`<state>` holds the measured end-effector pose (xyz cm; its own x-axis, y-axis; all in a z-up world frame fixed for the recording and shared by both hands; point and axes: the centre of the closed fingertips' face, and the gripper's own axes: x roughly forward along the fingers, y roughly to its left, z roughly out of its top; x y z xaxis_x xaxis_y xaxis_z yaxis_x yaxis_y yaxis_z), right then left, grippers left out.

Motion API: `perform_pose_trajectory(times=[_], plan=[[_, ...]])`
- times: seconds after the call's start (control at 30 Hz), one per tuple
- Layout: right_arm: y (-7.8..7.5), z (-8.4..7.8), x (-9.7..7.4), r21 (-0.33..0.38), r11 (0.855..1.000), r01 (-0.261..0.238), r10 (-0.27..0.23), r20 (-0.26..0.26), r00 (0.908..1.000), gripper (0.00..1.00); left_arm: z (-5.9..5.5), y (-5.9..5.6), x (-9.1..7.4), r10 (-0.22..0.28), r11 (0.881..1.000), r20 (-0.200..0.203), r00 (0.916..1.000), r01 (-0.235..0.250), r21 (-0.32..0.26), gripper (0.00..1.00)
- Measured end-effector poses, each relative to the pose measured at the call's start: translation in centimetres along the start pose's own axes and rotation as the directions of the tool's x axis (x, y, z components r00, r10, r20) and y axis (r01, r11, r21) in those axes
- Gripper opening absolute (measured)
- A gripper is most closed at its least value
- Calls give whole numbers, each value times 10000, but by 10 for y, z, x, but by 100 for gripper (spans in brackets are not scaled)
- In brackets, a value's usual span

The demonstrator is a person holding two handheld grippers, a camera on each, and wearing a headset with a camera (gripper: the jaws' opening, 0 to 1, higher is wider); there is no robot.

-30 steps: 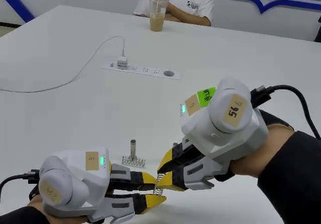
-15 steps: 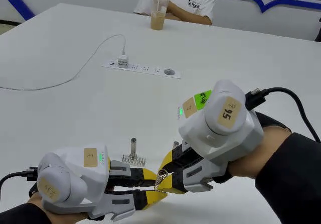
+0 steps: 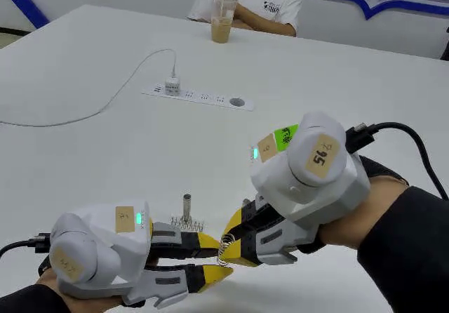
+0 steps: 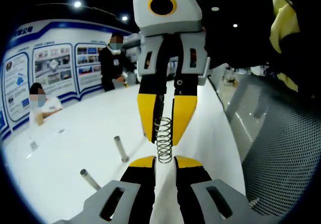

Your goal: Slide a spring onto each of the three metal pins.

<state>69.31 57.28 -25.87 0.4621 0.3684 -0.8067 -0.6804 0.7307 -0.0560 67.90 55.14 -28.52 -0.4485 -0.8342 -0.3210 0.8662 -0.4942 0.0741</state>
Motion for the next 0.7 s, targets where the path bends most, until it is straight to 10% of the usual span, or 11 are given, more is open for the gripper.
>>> perform_pose_trajectory(times=[0.7], plan=[[-31,-10,-23,558,9940,939,-943,57,9955,12,-14,26,-32,1172,9892,-57,9931,-1173,-880,33]])
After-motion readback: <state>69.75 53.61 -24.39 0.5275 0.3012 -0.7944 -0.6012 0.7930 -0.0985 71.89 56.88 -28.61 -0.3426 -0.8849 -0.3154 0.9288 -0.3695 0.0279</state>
